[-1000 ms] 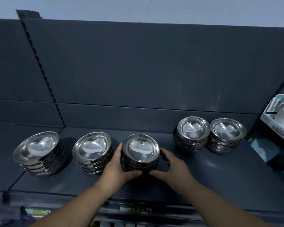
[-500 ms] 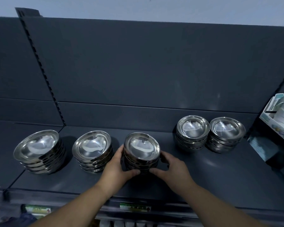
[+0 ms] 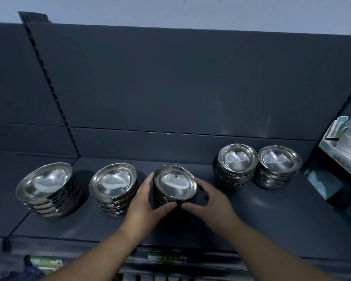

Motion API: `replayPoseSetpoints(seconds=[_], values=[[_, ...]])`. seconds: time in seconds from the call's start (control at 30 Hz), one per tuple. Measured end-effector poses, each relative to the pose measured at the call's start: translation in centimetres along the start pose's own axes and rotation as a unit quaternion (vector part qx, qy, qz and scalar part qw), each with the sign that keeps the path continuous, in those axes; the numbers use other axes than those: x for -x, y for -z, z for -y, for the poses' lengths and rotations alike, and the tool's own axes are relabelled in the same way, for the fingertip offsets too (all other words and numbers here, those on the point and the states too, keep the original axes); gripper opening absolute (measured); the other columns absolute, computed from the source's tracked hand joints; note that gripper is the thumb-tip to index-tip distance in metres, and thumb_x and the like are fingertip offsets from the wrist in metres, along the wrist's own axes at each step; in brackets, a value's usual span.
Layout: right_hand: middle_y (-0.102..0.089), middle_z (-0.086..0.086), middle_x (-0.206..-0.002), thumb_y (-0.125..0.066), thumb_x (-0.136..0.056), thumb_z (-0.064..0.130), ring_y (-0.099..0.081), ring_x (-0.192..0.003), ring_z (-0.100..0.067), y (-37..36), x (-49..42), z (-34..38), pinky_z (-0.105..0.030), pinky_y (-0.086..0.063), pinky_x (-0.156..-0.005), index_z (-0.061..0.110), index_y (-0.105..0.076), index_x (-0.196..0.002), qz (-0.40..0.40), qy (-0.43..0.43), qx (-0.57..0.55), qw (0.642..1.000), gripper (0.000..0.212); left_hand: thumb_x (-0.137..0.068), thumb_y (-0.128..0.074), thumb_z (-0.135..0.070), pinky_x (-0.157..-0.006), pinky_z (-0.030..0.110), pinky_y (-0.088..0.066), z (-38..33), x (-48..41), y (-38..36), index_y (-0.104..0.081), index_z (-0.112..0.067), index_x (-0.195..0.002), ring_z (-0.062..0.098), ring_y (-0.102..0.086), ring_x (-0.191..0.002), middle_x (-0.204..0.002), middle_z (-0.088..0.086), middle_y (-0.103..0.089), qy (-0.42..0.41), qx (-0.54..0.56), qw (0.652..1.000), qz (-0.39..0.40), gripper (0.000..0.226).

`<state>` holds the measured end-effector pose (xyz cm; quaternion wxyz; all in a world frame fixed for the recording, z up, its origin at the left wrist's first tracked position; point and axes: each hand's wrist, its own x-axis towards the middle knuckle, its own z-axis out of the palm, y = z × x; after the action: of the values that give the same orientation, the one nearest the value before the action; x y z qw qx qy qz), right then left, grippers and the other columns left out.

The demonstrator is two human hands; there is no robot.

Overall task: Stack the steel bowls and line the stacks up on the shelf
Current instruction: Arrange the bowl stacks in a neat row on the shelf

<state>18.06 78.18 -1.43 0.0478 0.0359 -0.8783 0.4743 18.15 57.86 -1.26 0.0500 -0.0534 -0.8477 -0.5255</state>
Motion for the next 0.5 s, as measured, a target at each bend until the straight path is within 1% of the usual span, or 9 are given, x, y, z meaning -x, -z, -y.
replayPoseSetpoints(seconds=[0.07, 0.17, 0.2, 0.27, 0.33, 0.4, 0.43, 0.5], values=[[-0.059, 0.024, -0.124, -0.087, -0.064, 0.037, -0.046, -0.112, 0.022, 0.0, 0.0, -0.1, -0.003, -0.035, -0.096, 0.042, -0.050, -0.132, -0.004, 0.002, -0.009, 1.000, 0.077, -0.067, -0.084, -0.031, -0.110, 0.021, -0.029, 0.2, -0.1, 0.0, -0.028, -0.033, -0.145, 0.000, -0.038, -0.131, -0.143, -0.013, -0.044, 0.009, 0.005, 1.000, 0.001, 0.097], [-0.056, 0.030, -0.122, -0.087, -0.065, 0.034, -0.042, -0.113, 0.026, 0.2, -0.1, -0.2, 0.000, -0.033, -0.094, 0.044, -0.048, -0.132, -0.012, 0.010, -0.012, 1.000, 0.078, -0.066, -0.085, -0.033, -0.109, 0.022, -0.031, 0.5, -0.2, -0.1, -0.030, -0.034, -0.144, 0.002, -0.041, -0.130, -0.141, -0.013, -0.046, 0.016, 0.007, 1.000, -0.001, 0.095], [-0.055, 0.031, -0.122, -0.087, -0.064, 0.034, -0.043, -0.114, 0.025, 0.2, -0.2, -0.2, -0.001, -0.033, -0.095, 0.044, -0.047, -0.133, -0.014, 0.012, -0.010, 1.000, 0.080, -0.067, -0.085, -0.032, -0.108, 0.021, -0.031, 0.6, -0.2, -0.2, -0.030, -0.033, -0.144, 0.002, -0.040, -0.130, -0.142, -0.012, -0.045, 0.016, 0.006, 1.000, -0.001, 0.095], [-0.054, 0.028, -0.125, -0.088, -0.064, 0.034, -0.047, -0.118, 0.015, 0.2, -0.3, -0.3, -0.010, -0.036, -0.102, 0.041, -0.045, -0.136, -0.014, 0.011, -0.009, 1.000, 0.084, -0.067, -0.085, -0.033, -0.107, 0.020, -0.030, 0.8, -0.2, -0.2, -0.030, -0.032, -0.145, 0.003, -0.040, -0.130, -0.142, -0.011, -0.045, 0.021, 0.005, 1.000, 0.004, 0.096], [-0.054, 0.024, -0.129, -0.088, -0.062, 0.036, -0.048, -0.122, 0.007, 0.2, -0.4, -0.6, -0.018, -0.038, -0.105, 0.038, -0.043, -0.140, -0.008, 0.005, -0.009, 1.000, 0.090, -0.065, -0.085, -0.035, -0.111, 0.025, -0.032, 1.1, -0.1, -0.3, -0.029, -0.032, -0.145, 0.003, -0.041, -0.131, -0.142, -0.011, -0.047, 0.027, 0.005, 1.000, 0.012, 0.098], [-0.054, 0.022, -0.132, -0.089, -0.060, 0.037, -0.048, -0.123, 0.005, 0.0, -0.3, -0.9, -0.020, -0.039, -0.106, 0.037, -0.040, -0.142, 0.002, 0.000, -0.008, 1.000, 0.096, -0.064, -0.085, -0.036, -0.113, 0.031, -0.034, 1.3, -0.1, -0.3, -0.029, -0.034, -0.145, 0.003, -0.042, -0.131, -0.141, -0.011, -0.047, 0.029, 0.003, 0.999, 0.013, 0.098], [-0.054, 0.021, -0.133, -0.089, -0.059, 0.037, -0.049, -0.124, 0.005, -0.1, -0.3, -1.0, -0.020, -0.039, -0.106, 0.037, -0.039, -0.143, 0.005, -0.002, -0.007, 1.000, 0.097, -0.065, -0.085, -0.035, -0.113, 0.031, -0.034, 1.3, -0.1, -0.3, -0.029, -0.035, -0.144, 0.003, -0.042, -0.130, -0.141, -0.011, -0.048, 0.028, 0.001, 1.000, 0.011, 0.097], [-0.056, 0.019, -0.133, -0.090, -0.059, 0.035, -0.050, -0.123, 0.005, -0.2, -0.3, -1.2, -0.018, -0.039, -0.105, 0.037, -0.040, -0.143, 0.003, -0.001, -0.008, 1.000, 0.097, -0.069, -0.083, -0.031, -0.112, 0.027, -0.034, 1.2, -0.1, -0.3, -0.030, -0.036, -0.144, 0.002, -0.043, -0.129, -0.139, -0.012, -0.049, 0.022, -0.001, 1.000, 0.008, 0.092]])
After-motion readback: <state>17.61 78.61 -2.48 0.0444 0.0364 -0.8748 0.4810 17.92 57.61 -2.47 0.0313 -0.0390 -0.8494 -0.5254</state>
